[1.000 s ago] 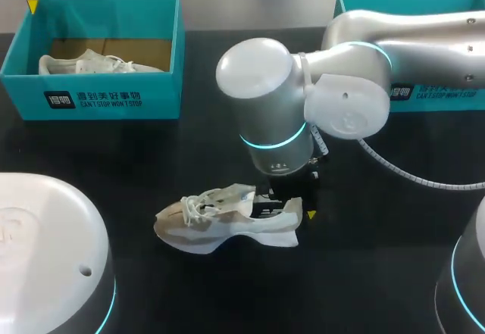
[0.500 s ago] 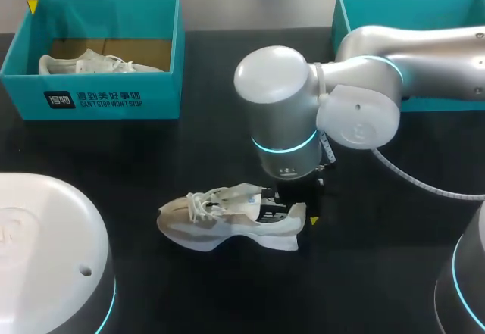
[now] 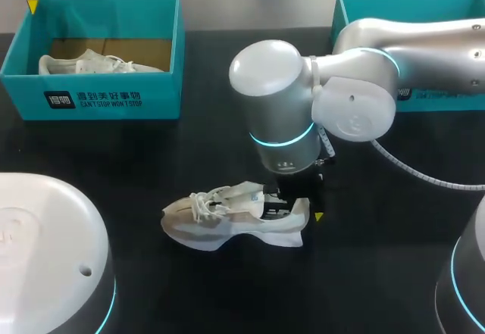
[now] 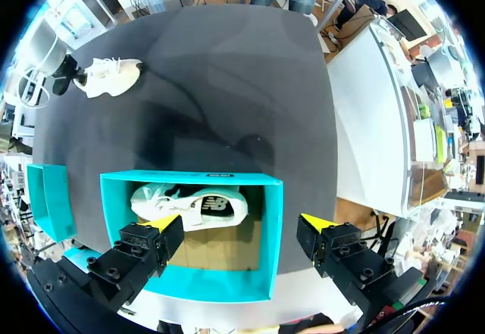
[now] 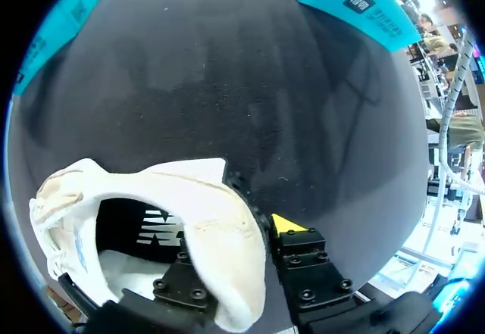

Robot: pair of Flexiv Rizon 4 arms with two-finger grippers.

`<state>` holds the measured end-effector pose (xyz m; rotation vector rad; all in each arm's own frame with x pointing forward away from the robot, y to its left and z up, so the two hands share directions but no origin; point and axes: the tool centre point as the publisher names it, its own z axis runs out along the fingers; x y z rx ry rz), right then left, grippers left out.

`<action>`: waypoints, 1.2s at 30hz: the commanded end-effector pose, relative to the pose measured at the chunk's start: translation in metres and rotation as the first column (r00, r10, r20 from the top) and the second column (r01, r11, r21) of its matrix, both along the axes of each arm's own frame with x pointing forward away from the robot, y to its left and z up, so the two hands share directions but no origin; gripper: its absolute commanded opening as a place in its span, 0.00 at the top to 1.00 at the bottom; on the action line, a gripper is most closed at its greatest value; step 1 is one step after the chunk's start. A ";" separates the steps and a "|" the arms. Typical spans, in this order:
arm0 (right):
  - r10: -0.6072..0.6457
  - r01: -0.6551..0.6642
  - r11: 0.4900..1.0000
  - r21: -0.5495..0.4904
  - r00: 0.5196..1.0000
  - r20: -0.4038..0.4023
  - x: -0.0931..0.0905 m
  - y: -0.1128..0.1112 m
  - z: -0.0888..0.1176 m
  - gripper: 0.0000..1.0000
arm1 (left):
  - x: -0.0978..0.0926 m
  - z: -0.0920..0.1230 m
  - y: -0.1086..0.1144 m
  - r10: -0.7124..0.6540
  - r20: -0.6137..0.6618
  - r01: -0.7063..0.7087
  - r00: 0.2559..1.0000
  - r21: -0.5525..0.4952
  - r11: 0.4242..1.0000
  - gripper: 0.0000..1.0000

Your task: Take the shoe out of the shoebox, open the shoe tongue, remove and reinsert the insole, then place the shoe into the shoebox

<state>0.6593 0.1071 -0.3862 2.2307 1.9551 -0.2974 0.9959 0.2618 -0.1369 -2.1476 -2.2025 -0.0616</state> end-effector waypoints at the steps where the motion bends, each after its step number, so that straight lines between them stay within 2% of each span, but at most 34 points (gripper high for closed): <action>1: -0.009 0.009 1.000 -0.013 1.000 0.004 -0.003 0.007 -0.004 0.49 | 0.000 0.001 0.000 -0.001 0.000 0.001 1.000 0.002 1.000 0.00; 2: -0.008 0.008 1.000 -0.012 1.000 0.003 -0.003 0.007 -0.004 0.08 | 0.000 0.001 0.000 -0.001 0.000 0.001 1.000 0.002 1.000 0.00; 3: -0.007 0.007 1.000 -0.012 1.000 0.002 -0.003 0.006 -0.004 0.00 | 0.000 0.001 0.000 -0.001 0.000 0.001 1.000 0.002 1.000 0.00; 6: -0.007 0.007 1.000 -0.004 1.000 0.002 -0.004 0.006 -0.001 0.00 | 0.000 0.001 0.000 -0.001 0.000 0.001 1.000 0.002 1.000 0.00; 11: -0.007 0.007 1.000 0.027 1.000 0.012 -0.007 0.007 0.019 0.00 | 0.000 0.001 0.000 -0.001 0.000 0.001 1.000 0.002 1.000 0.00; 17: 0.000 -0.002 0.996 0.092 1.000 0.027 -0.009 0.000 0.056 0.00 | 0.000 0.001 0.000 -0.001 0.000 0.001 1.000 0.002 1.000 0.00; 25: 0.128 -0.145 0.962 0.232 0.988 0.090 -0.015 -0.013 0.111 0.00 | 0.000 0.001 0.000 -0.001 0.000 0.001 1.000 0.002 1.000 0.00; 31: 0.260 -0.306 0.868 0.392 0.951 0.167 -0.012 -0.034 0.139 0.00 | 0.000 0.001 0.000 -0.001 0.000 0.001 1.000 0.002 1.000 0.00; 33: 0.350 -0.412 0.783 0.466 0.911 0.217 -0.010 -0.043 0.147 0.00 | 0.000 0.001 0.000 -0.001 0.000 0.001 1.000 0.002 1.000 0.00; 35: 0.468 -0.542 0.699 0.467 0.840 0.274 -0.009 -0.048 0.152 0.00 | 0.000 0.001 0.000 -0.001 0.000 0.001 1.000 0.002 1.000 0.00; 36: 0.468 -0.542 0.699 0.467 0.840 0.274 -0.009 -0.048 0.152 0.00 | 0.000 0.001 0.000 -0.001 0.000 0.001 1.000 0.002 1.000 0.00</action>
